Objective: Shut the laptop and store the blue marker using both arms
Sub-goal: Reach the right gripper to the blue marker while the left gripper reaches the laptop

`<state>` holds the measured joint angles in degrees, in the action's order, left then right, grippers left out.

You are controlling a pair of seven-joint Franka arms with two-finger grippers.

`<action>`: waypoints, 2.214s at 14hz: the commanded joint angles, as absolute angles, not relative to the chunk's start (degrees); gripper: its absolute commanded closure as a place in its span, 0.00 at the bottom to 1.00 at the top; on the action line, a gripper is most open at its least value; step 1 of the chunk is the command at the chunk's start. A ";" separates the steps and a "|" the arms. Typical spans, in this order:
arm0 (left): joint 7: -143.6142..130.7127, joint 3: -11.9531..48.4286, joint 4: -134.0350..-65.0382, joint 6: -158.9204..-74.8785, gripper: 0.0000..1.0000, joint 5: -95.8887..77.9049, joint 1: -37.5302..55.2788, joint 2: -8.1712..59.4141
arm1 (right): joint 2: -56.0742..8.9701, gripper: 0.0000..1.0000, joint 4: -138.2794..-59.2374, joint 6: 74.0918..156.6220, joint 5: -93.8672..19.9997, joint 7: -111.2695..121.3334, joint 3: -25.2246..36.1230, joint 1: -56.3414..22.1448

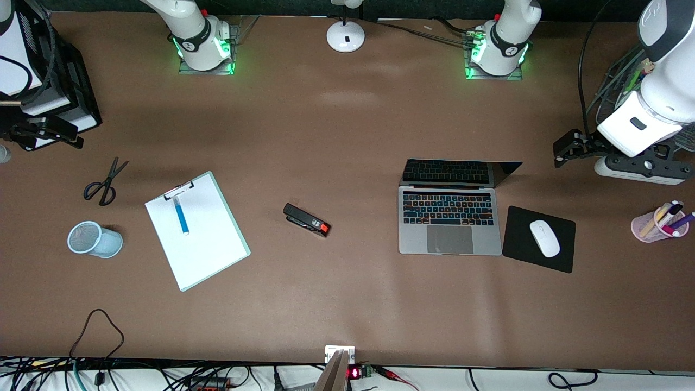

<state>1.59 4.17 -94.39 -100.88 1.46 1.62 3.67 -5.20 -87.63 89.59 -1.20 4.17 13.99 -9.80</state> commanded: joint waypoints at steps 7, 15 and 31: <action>2.81 4.40 -90.70 -98.17 0.00 1.41 1.58 5.27 | -5.97 0.00 -87.54 89.73 -0.61 3.25 13.54 -9.67; 2.20 4.39 -90.09 -98.09 0.00 1.23 1.58 6.68 | -13.70 0.00 -87.63 96.84 -1.14 4.48 13.45 -10.46; -8.67 9.65 -92.89 -88.41 1.00 -4.39 4.92 7.56 | -32.16 0.00 -87.98 112.76 -2.63 11.78 12.57 -13.62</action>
<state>-3.38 7.26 -91.53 -88.80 -3.45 4.05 7.09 -31.35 -88.38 111.58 -1.47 11.06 12.99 -13.66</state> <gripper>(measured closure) 0.991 0.000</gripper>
